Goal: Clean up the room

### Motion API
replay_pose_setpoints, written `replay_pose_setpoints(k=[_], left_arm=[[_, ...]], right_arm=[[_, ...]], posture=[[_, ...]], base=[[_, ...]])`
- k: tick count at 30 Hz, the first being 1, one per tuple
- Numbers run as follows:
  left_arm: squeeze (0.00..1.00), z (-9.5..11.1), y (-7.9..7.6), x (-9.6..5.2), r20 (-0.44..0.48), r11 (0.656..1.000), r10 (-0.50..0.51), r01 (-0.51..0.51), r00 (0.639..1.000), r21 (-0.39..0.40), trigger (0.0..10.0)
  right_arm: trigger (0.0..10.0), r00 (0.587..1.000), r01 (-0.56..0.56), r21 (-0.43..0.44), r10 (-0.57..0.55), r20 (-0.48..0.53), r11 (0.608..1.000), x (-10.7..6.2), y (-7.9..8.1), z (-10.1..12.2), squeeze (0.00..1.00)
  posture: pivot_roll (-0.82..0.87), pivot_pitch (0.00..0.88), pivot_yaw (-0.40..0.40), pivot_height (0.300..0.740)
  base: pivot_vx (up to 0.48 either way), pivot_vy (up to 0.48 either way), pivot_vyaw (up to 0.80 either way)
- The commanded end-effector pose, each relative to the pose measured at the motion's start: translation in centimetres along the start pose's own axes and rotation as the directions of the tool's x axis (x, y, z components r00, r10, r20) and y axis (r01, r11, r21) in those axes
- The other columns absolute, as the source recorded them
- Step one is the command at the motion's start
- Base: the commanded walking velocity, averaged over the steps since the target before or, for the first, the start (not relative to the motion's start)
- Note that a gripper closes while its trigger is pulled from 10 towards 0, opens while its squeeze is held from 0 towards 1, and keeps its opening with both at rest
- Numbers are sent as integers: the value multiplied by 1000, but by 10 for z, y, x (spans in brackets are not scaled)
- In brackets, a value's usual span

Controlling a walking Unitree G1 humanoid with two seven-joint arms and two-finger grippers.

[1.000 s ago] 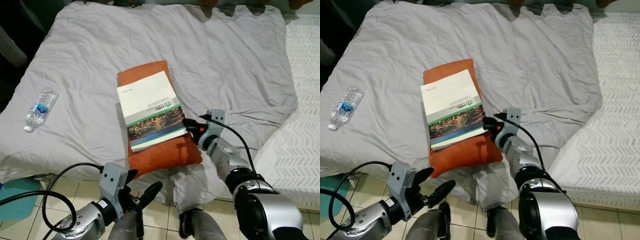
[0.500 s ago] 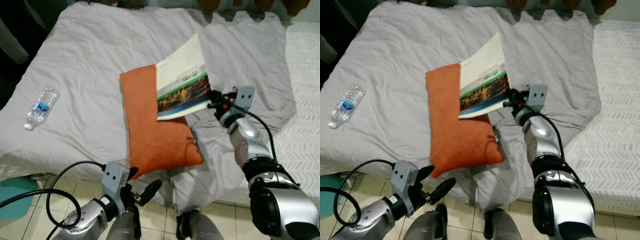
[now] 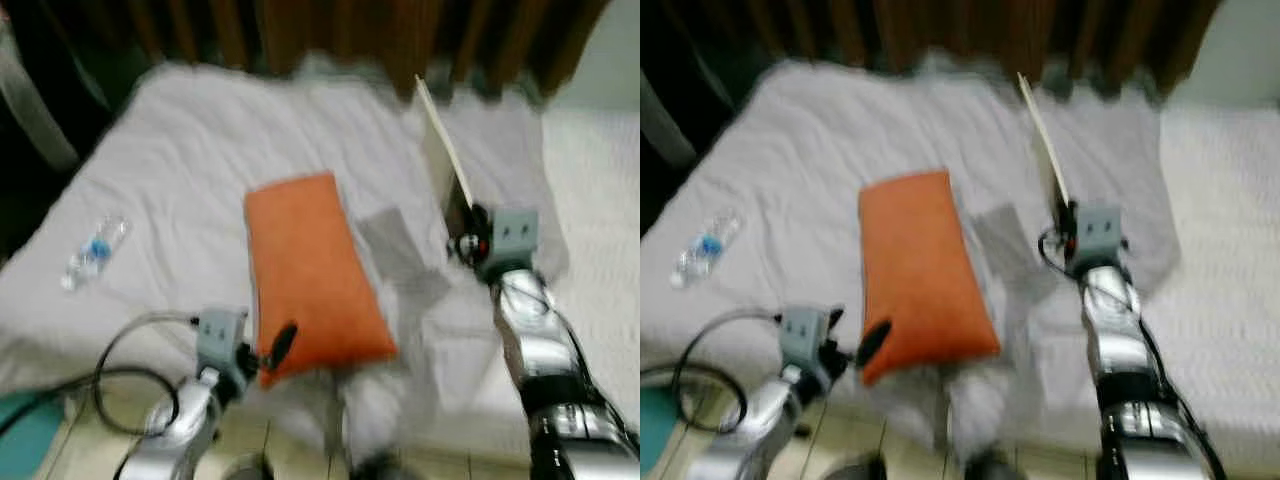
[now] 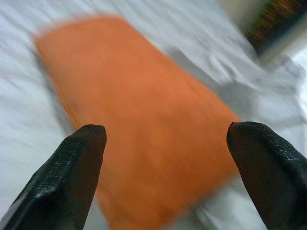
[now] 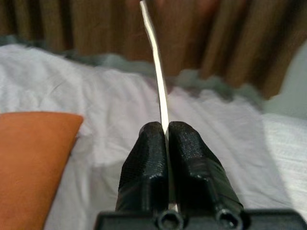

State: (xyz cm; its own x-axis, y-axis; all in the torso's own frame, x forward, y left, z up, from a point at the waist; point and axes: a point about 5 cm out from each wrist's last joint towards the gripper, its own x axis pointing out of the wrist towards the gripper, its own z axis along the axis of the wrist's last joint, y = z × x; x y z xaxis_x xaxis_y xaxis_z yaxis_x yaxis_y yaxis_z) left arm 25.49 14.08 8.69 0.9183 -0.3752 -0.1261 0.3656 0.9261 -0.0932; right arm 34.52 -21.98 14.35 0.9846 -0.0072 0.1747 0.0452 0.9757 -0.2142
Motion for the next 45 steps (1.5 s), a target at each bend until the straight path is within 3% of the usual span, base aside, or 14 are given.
replay_pose_setpoints(k=[1, 2, 4, 7, 9, 10, 13, 19, 29, 36, 45], left_arm=[[0, 9, 16, 3, 70, 997, 75, -76, 995, 21, 10000], [0, 12, 18, 6, 96, 996, 85, -88, 992, 25, 10000], [0, 12, 18, 6, 96, 996, 85, -88, 992, 25, 10000], [0, 26, 19, 18, 180, 991, 83, -100, 980, 88, 10000], [0, 26, 19, 18, 180, 991, 83, -100, 980, 88, 10000], [0, 28, 17, 21, 195, 990, 73, -94, 978, 101, 10000], [0, 28, 14, 28, 200, 994, 64, -79, 978, 69, 10000], [0, 20, 13, 41, 185, 998, 66, -66, 981, -4, 10000], [0, 5, 6, 39, 169, 999, 40, -38, 985, -19, 10000], [0, -6, -1, 37, 159, 998, 48, -42, 986, -41, 10000], [0, -5, 13, 35, 156, 997, 75, -75, 985, -4, 10000]], right_arm=[[0, 998, 31, -56, -28, 50, 998, -14, 4, 0, 0], [0, 998, 47, -74, -44, 40, 996, -23, 4, -6, 0], [0, 998, 47, -74, -44, 40, 996, -23, 4, -6, 0], [0, 992, 85, -111, -94, -86, 990, -73, -4, -41, 0], [0, 992, 85, -111, -94, -86, 990, -73, -4, -41, 0], [0, 987, 87, -121, -102, -121, 989, -86, -6, -48, 0], [0, 981, 61, -126, -82, -175, 990, -97, -3, -59, 0], [0, 973, 67, -94, -86, -213, 993, -92, 4, -66, 0], [0, 981, 7, -116, -29, -192, 993, -88, 12, -58, 0], [0, 979, -39, -69, 24, -203, 997, -88, 23, -58, 0], [0, 974, -95, -14, 90, -209, 995, -83, 35, -56, 0]], posture=[[-5, 0, -10, 740], [-5, 0, -10, 740], [-5, 0, -10, 740], [-45, 0, -30, 740], [-45, 0, -30, 740], [-49, 0, -35, 740], [-73, 0, -13, 740], [-102, 0, 10, 740], [-118, 0, 19, 740], [-113, 0, 12, 740], [-101, 0, 6, 740]], base=[[0, 0, 0], [0, 0, 0], [0, 0, 0], [0, 0, 0], [0, 0, 0], [0, 0, 0], [0, 0, 0], [0, -376, 0], [0, -430, 0], [0, -427, -363], [148, -386, 0]])
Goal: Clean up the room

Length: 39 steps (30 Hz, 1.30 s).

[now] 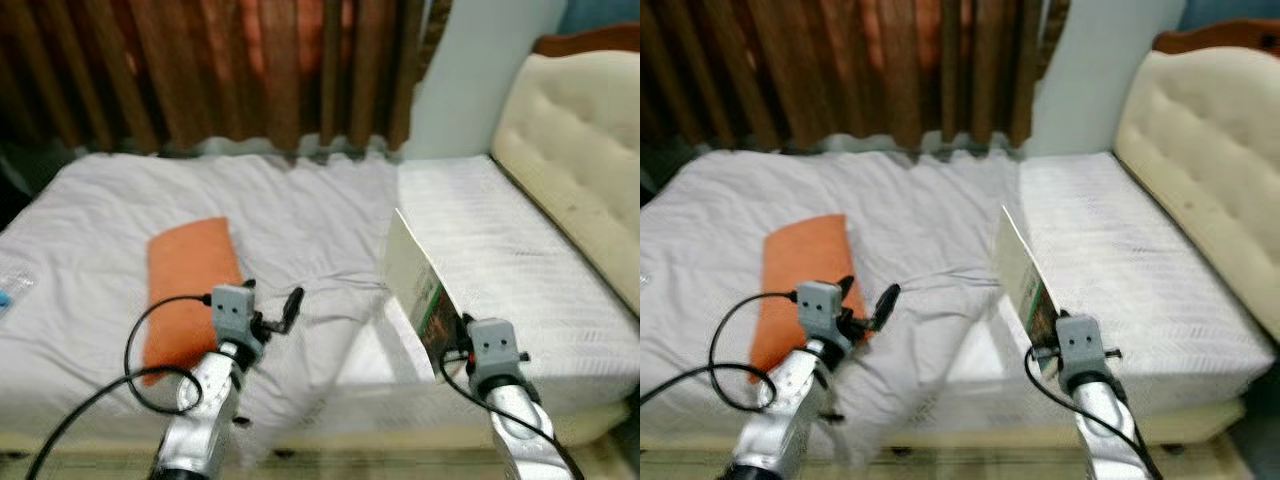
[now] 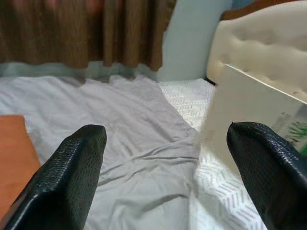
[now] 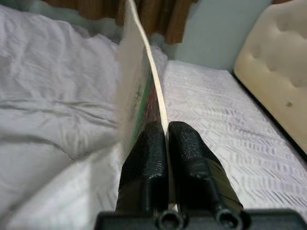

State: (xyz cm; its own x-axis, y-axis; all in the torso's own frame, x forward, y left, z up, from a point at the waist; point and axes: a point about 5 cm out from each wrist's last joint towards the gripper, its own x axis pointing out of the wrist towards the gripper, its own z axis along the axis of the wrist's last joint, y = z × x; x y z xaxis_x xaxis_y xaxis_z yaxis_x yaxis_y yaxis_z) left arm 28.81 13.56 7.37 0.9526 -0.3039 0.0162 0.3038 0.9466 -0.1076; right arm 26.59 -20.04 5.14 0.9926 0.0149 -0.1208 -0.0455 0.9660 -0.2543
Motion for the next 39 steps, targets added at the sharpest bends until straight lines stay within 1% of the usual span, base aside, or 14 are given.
replay_pose_setpoints(k=[1, 3, 4, 7, 12, 24, 35, 36, 37, 38, 39], left_arm=[[0, 3, 7, 1, 11, 999, 13, -13, 1000, 39, 10000], [0, 3, 7, 1, 11, 999, 13, -13, 1000, 39, 10000], [0, 5, 11, 2, 14, 999, 19, -20, 1000, 44, 10000], [0, 6, 12, 3, 18, 999, 22, -23, 1000, 46, 10000], [0, 5, 13, 3, 15, 998, 17, -18, 1000, 60, 10000], [0, 2, 11, 3, 4, 998, 12, -12, 1000, 63, 10000], [0, 0, 13, -1, -1, 997, 5, -5, 1000, 76, 10000], [0, -1, 11, -1, -8, 997, -12, 12, 1000, 82, 10000], [0, -1, 11, -1, -8, 997, -12, 12, 1000, 82, 10000], [0, -2, 9, -1, -14, 996, -30, 31, 999, 84, 10000], [0, -2, 8, -2, -16, 996, -35, 37, 999, 82, 10000]], right_arm=[[0, 997, -20, 25, 18, 75, 999, 6, 1, 18, 0], [0, 997, -20, 25, 18, 75, 999, 6, 1, 18, 0], [0, 997, -30, 36, 28, 75, 999, 7, 3, 18, 0], [0, 997, -35, 37, 32, 73, 999, 7, 4, 18, 0], [0, 997, -44, 37, 41, 67, 998, 8, 4, 18, 0], [0, 997, -54, 40, 51, 57, 998, 8, 5, 16, 0], [0, 996, -74, 33, 72, 52, 997, 7, 7, 14, 0], [0, 997, -68, 53, 66, 45, 996, 9, 7, 14, 0], [0, 997, -68, 53, 66, 45, 996, 9, 7, 14, 0], [0, 998, -57, 86, 54, 32, 995, 10, 7, 13, 0], [0, 998, -52, 98, 50, 27, 994, 10, 7, 13, 0]], posture=[[-99, 0, 6, 740], [-99, 0, 6, 740], [-98, 0, 6, 740], [-98, 0, 6, 740], [-97, 0, 7, 740], [-99, 0, 7, 740], [-85, 0, 3, 740], [-81, 0, 6, 740], [-81, 0, 6, 740], [-77, 0, 8, 740], [-77, 0, 8, 740]], base=[[401, -259, 0], [401, -259, 0], [405, -251, 0], [405, -251, 0], [408, -248, 0], [409, -247, 0], [409, -247, 0], [409, -244, 0], [409, -244, 0], [405, -251, 0], [405, -251, 0]])
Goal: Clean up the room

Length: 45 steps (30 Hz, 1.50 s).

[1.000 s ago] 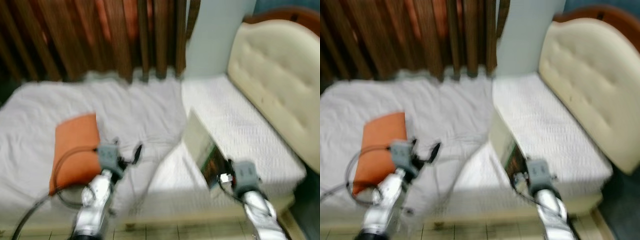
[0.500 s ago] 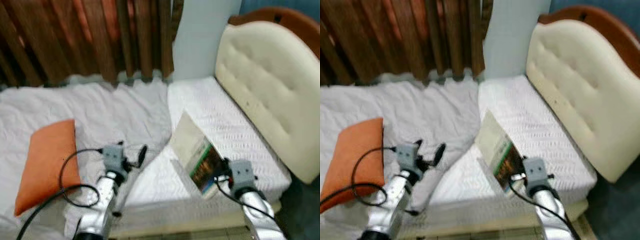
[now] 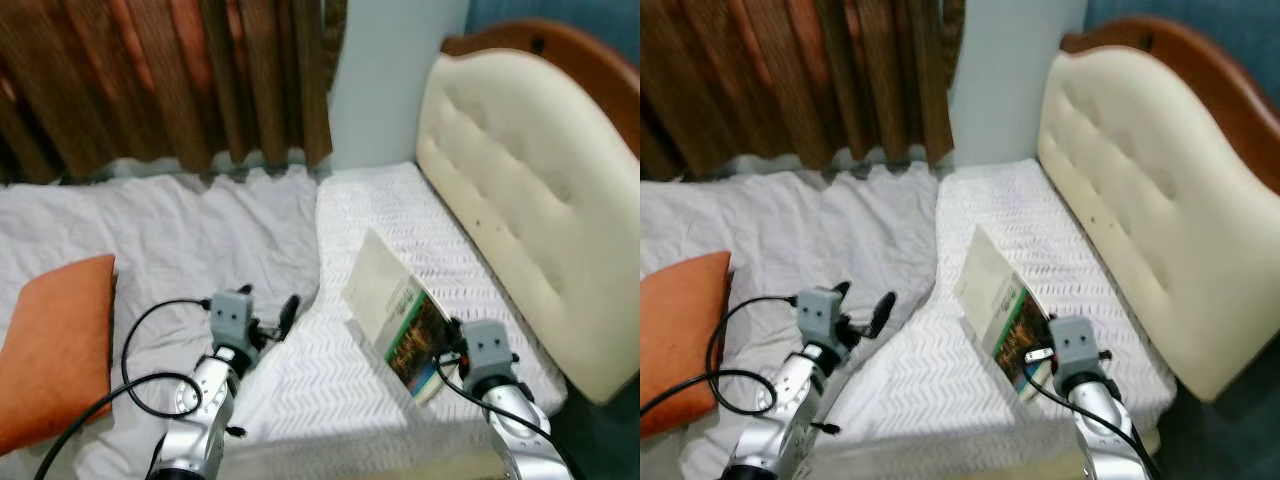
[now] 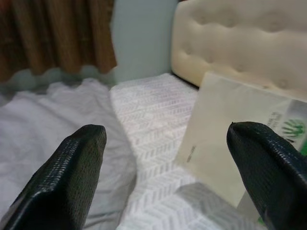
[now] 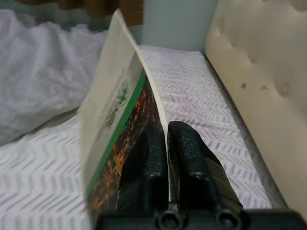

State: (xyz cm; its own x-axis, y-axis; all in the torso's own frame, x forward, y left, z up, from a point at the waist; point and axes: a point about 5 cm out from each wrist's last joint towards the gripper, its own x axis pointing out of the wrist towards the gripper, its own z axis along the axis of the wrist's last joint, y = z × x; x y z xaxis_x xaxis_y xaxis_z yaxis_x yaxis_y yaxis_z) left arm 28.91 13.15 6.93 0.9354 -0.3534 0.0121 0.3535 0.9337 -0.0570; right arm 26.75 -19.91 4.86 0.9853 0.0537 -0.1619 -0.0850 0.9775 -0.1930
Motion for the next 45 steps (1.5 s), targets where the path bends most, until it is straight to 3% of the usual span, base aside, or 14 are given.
replay_pose_setpoints(k=[1, 4, 11, 17, 20, 22, 24, 27, 28, 31, 35, 38, 43, 45], left_arm=[[0, 3, 10, -5, -1, 999, 4, -4, 1000, 33, 10000], [0, 4, 8, -6, -1, 999, -14, 14, 1000, 45, 10000], [0, 23, -9, -9, -2, 966, -226, 225, 974, 127, 10000], [0, 55, -22, -29, -70, 872, -453, 458, 889, 173, 10000], [0, 60, -21, -33, -83, 859, -473, 480, 877, 181, 10000], [0, 66, -18, -42, -106, 859, -469, 481, 877, 176, 10000], [0, 68, -16, -45, -112, 866, -458, 472, 882, 168, 10000], [0, 71, -14, -61, -137, 888, -422, 439, 896, 134, 10000], [0, 70, -13, -63, -139, 893, -415, 432, 899, 129, 10000], [0, 68, -15, -69, -145, 903, -397, 414, 906, 115, 10000], [0, 63, -25, -76, -155, 905, -398, 415, 904, 95, 10000], [0, 57, -34, -83, -172, 900, -417, 432, 892, 61, 10000], [0, 48, -40, -88, -189, 897, -430, 441, 883, 19, 10000], [0, 47, -41, -89, -193, 896, -434, 443, 880, 9, 10000]], right_arm=[[0, 999, 14, 86, -17, 40, 996, 11, 4, 14, 0], [0, 999, 43, 183, -44, 3, 982, 19, 1, 12, 0], [0, 992, 45, 493, 18, -121, 869, 56, 21, 13, 0], [0, 979, 164, 781, -5, -202, 603, 72, 34, 15, 0], [0, 966, 227, 811, -19, -258, 539, 69, 35, 5, 0], [0, 945, 304, 841, -29, -326, 448, 63, 35, -9, 0], [0, 936, 330, 832, -41, -349, 446, 60, 32, -14, 0], [0, 950, 270, 722, -52, -309, 637, 66, 28, -3, 0], [0, 965, 204, 653, -38, -259, 730, 73, 30, 9, 0], [0, 998, 12, 501, 19, -56, 865, 90, 44, 54, 0], [0, 982, -140, 502, 56, 178, 854, 100, 53, 105, 0], [0, 970, -170, 613, 21, 243, 772, 102, 43, 121, 0], [0, 981, -145, 763, -11, 196, 630, 103, 20, 112, 0], [0, 985, -128, 777, -14, 173, 616, 103, 16, 107, 0]], posture=[[-72, 0, 14, 740], [-68, 0, 24, 740], [6, 124, 78, 740], [190, 367, 223, 740], [205, 401, 239, 740], [247, 446, 260, 740], [249, 453, 259, 740], [228, 438, 237, 740], [223, 441, 233, 740], [200, 448, 211, 740], [167, 444, 183, 740], [150, 445, 166, 740], [144, 459, 159, 740], [144, 459, 159, 740]], base=[[356, 0, 0], [119, 0, 0], [0, 0, 0], [0, 0, 0], [0, 0, 0], [0, 0, 0], [0, 0, 0], [0, 0, 0], [0, 0, 0], [0, 0, 0], [0, 0, 0], [0, 0, 0], [0, 0, 0], [0, 0, 0]])
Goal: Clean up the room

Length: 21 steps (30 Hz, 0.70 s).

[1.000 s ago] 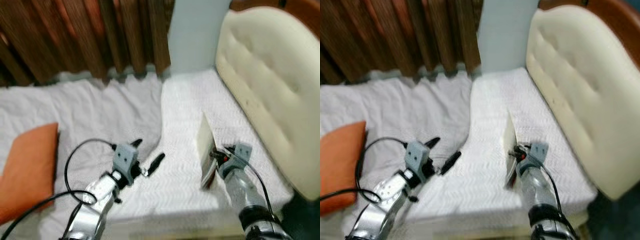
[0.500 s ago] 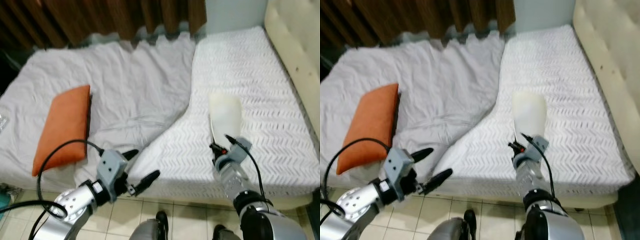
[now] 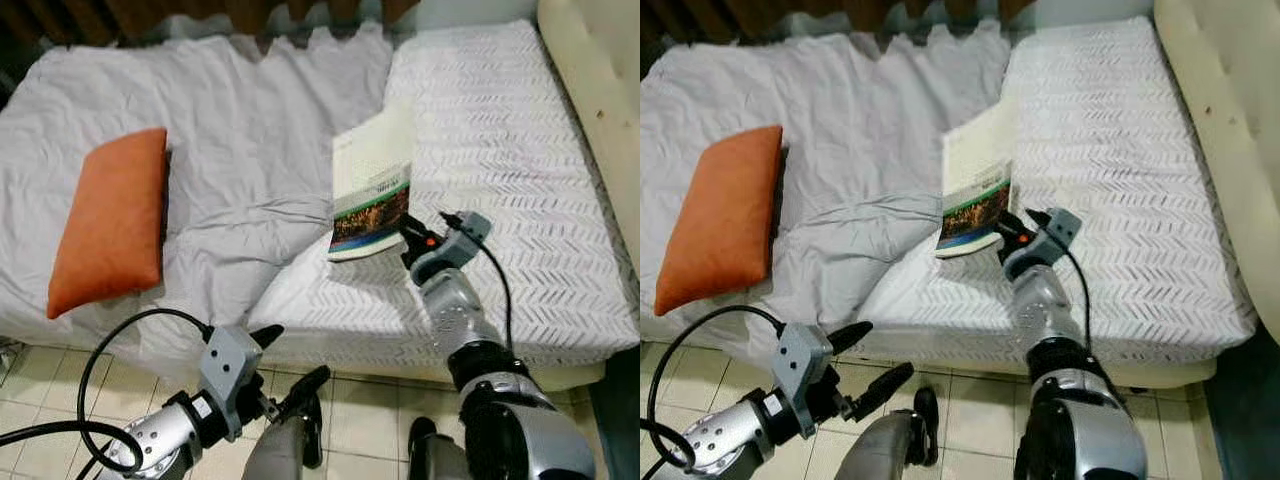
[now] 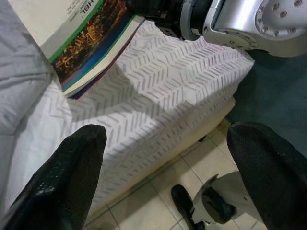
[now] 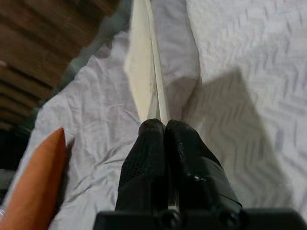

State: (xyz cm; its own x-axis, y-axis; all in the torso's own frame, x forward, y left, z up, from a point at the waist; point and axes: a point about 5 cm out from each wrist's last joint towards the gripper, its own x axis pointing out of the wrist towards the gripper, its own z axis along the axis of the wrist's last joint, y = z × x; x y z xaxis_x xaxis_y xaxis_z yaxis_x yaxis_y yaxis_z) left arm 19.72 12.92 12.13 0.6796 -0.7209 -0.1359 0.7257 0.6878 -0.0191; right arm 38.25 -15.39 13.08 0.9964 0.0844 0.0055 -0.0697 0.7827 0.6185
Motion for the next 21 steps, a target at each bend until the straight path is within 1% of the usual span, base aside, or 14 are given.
replay_pose_setpoints(k=[1, 3, 4, 5, 6, 7, 9, 13, 14, 15, 17, 19, 20, 21], left_arm=[[0, -7, -7, -5, -20, 999, -30, 29, 999, -29, 10000], [0, -8, -8, -7, -6, 1000, -29, 29, 1000, 8, 10000], [0, -7, -8, -8, 4, 999, -35, 35, 999, 31, 10000], [0, -7, -8, -8, 4, 999, -35, 35, 999, 31, 10000], [0, -10, -9, -5, 33, 996, -44, 41, 998, 82, 10000], [0, -9, -10, -3, 47, 994, -47, 42, 998, 103, 10000], [0, -9, -10, -2, 54, 993, -48, 42, 997, 115, 10000], [0, -6, -2, 5, 67, 986, -20, 9, 998, 166, 10000], [0, -6, -2, 5, 67, 986, -20, 9, 998, 166, 10000], [0, -3, 3, 5, 84, 982, 0, -15, 996, 189, 10000], [0, -1, 5, 6, 90, 981, 9, -26, 996, 190, 10000], [0, -1, 7, 4, 93, 980, 14, -31, 996, 194, 10000], [0, -1, 7, 4, 93, 980, 14, -31, 996, 194, 10000], [0, -2, 6, 3, 93, 980, 14, -32, 996, 196, 10000]], right_arm=[[0, 995, 89, 94, -84, -48, 992, -8, -28, -5, 0], [0, 987, 150, 108, -142, -81, 983, -17, -47, -11, 0], [0, 984, 166, 94, -158, -86, 982, -20, -51, -11, 0], [0, 984, 166, 94, -158, -86, 982, -20, -51, -11, 0], [0, 974, 212, 53, -206, -99, 976, -29, -65, -16, 0], [0, 970, 223, 29, -219, -104, 974, -32, -69, -18, 0], [0, 969, 227, 15, -224, -107, 974, -34, -71, -19, 0], [0, 956, 256, -75, -263, -129, 964, -39, -78, -24, 0], [0, 956, 256, -75, -263, -129, 964, -39, -78, -24, 0], [0, 952, 258, -122, -274, -137, 958, -40, -80, -24, 0], [0, 951, 255, -172, -279, -136, 952, -40, -80, -23, 0], [0, 947, 264, -246, -298, -115, 933, -38, -83, -15, 0], [0, 947, 264, -246, -298, -115, 933, -38, -83, -15, 0], [0, 944, 281, -274, -316, -93, 920, -38, -85, -9, 0]], posture=[[155, 468, 164, 740], [164, 473, 167, 740], [182, 484, 174, 740], [182, 484, 174, 740], [192, 491, 180, 740], [201, 500, 188, 740], [201, 500, 188, 740], [211, 512, 207, 740], [211, 512, 207, 740], [212, 508, 209, 740], [212, 505, 210, 740], [209, 503, 208, 740], [209, 503, 208, 740], [202, 498, 203, 740]], base=[[0, 0, 0], [0, 0, 0], [0, 0, 0], [0, 0, 0], [0, 0, 0], [0, 0, 0], [0, 0, 0], [0, 0, 0], [0, 0, 0], [0, 0, 0], [0, 0, 0], [0, 0, 0], [0, 0, 0], [0, 0, 0]])
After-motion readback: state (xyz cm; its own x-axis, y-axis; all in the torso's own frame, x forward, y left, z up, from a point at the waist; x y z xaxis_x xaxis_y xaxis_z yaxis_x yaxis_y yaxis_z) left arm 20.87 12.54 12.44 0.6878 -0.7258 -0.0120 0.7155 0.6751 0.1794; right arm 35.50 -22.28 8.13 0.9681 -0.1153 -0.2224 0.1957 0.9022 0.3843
